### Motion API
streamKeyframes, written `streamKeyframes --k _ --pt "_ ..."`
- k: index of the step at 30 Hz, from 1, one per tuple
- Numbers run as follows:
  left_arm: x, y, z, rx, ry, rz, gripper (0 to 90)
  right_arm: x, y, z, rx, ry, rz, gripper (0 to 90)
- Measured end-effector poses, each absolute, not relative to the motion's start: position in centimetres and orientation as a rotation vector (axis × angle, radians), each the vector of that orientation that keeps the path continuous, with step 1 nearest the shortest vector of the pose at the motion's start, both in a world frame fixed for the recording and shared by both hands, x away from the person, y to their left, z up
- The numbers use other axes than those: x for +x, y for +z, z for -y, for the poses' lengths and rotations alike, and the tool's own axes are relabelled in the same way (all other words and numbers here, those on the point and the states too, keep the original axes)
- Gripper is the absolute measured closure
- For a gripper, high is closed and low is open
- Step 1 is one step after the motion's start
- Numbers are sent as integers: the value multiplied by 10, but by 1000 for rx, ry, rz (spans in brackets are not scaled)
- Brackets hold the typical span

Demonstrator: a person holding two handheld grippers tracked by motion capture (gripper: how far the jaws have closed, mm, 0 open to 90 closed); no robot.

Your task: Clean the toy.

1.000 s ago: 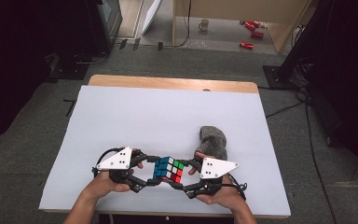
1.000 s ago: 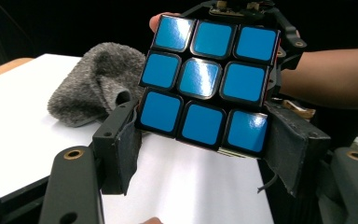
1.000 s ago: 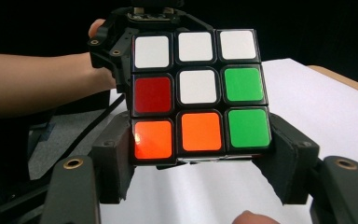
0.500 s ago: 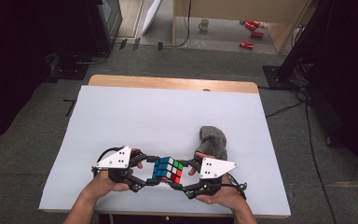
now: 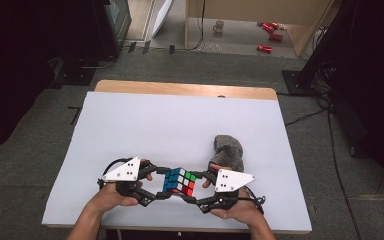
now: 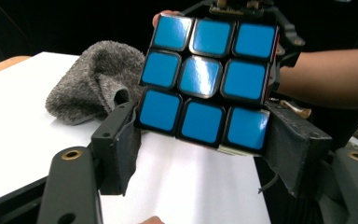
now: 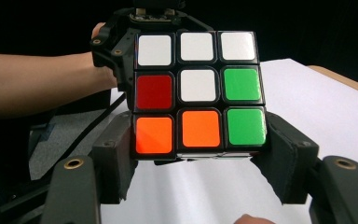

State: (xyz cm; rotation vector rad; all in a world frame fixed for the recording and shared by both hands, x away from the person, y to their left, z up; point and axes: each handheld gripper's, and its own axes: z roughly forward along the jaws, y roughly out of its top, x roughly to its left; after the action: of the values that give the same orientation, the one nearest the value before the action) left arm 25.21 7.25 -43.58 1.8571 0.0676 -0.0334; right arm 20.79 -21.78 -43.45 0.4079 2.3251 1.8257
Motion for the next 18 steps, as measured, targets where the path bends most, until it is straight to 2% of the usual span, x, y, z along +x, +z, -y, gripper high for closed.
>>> streamKeyframes --k 4,8,14,18 --pt "250 -438 -69 1896 0 -59 240 209 -433 221 428 1853 -2306 351" --pt "252 -436 -71 1866 -6 -72 240 209 -433 223 416 1876 -2323 351" --pt "252 -436 -73 1846 -79 -35 322 209 -434 223 387 1883 -2350 352" --pt "254 -436 -75 1839 -114 -26 330 207 -434 223 360 1876 -2352 352"
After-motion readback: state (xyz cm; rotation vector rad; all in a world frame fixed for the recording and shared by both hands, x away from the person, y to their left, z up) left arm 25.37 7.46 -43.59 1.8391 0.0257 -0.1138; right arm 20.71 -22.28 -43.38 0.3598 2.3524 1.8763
